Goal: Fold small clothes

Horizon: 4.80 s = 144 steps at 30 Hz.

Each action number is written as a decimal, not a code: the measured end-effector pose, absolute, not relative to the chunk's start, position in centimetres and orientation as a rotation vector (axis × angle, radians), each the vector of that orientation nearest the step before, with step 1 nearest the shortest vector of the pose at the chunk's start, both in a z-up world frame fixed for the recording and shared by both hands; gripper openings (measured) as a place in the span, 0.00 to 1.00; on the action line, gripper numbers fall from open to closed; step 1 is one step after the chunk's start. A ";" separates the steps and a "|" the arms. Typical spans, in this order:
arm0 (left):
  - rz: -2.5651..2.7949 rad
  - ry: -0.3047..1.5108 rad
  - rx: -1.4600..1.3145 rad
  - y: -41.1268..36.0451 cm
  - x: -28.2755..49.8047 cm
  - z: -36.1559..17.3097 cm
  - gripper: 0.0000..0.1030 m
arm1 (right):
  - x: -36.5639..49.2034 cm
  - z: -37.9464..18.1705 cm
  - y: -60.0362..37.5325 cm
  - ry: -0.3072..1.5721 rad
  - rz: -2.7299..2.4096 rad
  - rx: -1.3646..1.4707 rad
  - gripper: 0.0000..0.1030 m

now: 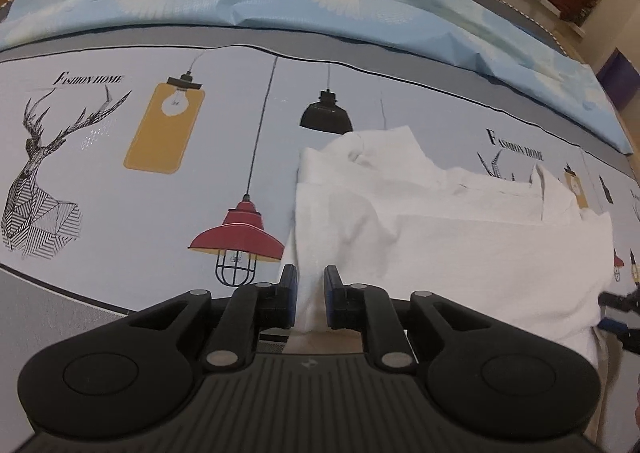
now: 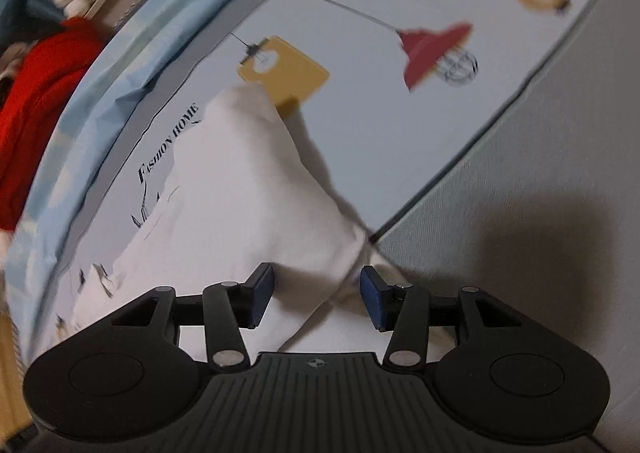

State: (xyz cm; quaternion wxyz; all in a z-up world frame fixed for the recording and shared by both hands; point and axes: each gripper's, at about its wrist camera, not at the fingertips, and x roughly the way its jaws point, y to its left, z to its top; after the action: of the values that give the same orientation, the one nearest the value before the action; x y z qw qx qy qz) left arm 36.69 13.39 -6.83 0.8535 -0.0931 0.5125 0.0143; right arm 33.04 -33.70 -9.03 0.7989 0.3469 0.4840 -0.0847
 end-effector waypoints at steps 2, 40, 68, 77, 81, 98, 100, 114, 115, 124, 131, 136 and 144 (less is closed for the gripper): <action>0.021 1.081 -0.185 13.2 36.7 -7.0 0.15 | 33.0 -8.5 -33.4 1.004 -0.167 0.735 0.28; -0.139 1.017 -0.097 9.8 33.3 -5.5 0.18 | 29.8 -1.7 -36.0 0.880 -0.282 0.494 0.43; -0.074 1.142 -0.293 14.2 4.2 -9.3 0.22 | 3.2 -6.6 -40.3 1.059 -0.087 0.465 0.24; -0.050 1.205 -0.221 13.2 4.4 -10.7 0.24 | 3.3 -8.8 -39.0 1.150 -0.134 0.364 0.32; -0.027 1.230 -0.213 13.6 4.3 -11.3 0.24 | 3.5 -9.0 -38.6 1.154 -0.132 0.331 0.32; -0.038 1.251 -0.178 12.6 4.6 -12.0 0.23 | 3.8 -9.4 -37.6 1.159 -0.125 0.254 0.33; -0.052 1.251 -0.175 12.4 4.5 -11.9 0.10 | 3.8 -9.4 -37.3 1.162 -0.107 0.246 0.22; -0.061 1.276 -0.263 13.7 4.4 -12.0 0.14 | 4.1 -9.4 -37.3 1.179 -0.110 0.282 0.10; -0.063 1.275 -0.248 13.5 4.4 -12.0 0.14 | 4.1 -9.5 -37.1 1.180 -0.111 0.277 0.10; -0.054 1.207 -0.292 14.1 3.7 -10.4 0.06 | 3.0 -8.0 -38.1 1.107 -0.115 0.353 0.05; -0.040 1.289 -0.307 14.2 3.9 -11.8 0.10 | 3.6 -9.5 -37.5 1.188 -0.133 0.318 0.09; -0.033 1.290 -0.313 14.1 3.9 -11.8 0.11 | 3.6 -9.5 -37.5 1.185 -0.134 0.315 0.09; -0.020 1.287 -0.320 14.4 3.3 -11.9 0.14 | 3.7 -9.7 -37.6 1.185 -0.146 0.328 0.13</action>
State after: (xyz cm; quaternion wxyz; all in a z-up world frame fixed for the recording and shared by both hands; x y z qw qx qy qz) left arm 3.27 14.37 -11.87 0.7880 -0.1483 0.5974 -0.0094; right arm 3.65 -37.56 -9.67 0.8144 0.1537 0.5555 -0.0682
